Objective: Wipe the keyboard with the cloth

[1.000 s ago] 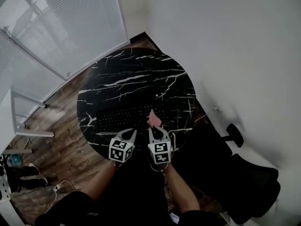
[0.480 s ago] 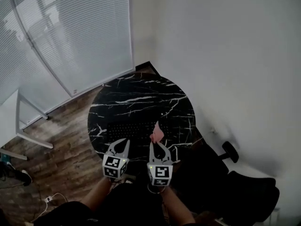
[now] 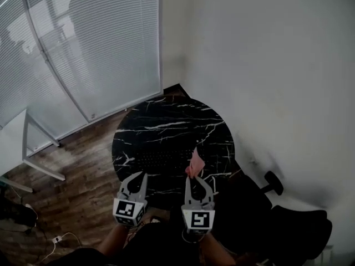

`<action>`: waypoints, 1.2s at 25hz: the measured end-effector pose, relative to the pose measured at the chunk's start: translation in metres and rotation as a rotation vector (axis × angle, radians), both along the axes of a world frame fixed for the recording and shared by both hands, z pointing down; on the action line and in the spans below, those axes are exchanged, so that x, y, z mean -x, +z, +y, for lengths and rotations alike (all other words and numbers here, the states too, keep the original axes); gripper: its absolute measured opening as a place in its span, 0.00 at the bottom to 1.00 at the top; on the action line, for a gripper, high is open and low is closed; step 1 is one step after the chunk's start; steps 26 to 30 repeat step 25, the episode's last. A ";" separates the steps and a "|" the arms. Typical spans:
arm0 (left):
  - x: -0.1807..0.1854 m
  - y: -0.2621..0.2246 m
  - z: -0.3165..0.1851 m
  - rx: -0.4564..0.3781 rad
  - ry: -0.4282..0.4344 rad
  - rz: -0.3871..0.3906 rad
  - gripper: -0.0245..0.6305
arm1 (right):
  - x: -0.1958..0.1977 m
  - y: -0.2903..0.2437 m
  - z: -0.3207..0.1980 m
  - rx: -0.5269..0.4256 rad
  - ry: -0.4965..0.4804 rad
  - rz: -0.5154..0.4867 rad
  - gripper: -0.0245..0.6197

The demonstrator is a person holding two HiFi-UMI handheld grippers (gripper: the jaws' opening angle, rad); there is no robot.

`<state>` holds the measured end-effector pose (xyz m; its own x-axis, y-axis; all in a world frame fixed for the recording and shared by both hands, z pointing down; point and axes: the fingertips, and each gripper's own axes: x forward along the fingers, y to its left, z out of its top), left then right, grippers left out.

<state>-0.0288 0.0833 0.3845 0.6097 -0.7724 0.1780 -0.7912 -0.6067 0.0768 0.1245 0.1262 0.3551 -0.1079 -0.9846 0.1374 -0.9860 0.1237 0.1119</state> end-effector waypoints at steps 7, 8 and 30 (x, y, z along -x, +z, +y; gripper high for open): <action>0.012 -0.036 0.000 -0.084 -0.031 -0.014 0.03 | 0.004 -0.038 0.009 -0.078 0.001 0.053 0.05; 0.011 -0.039 0.004 -0.099 -0.020 -0.012 0.03 | 0.003 -0.041 0.010 -0.087 0.003 0.058 0.05; 0.013 -0.044 0.016 -0.151 0.006 -0.053 0.03 | 0.015 -0.042 0.013 -0.066 -0.015 0.076 0.05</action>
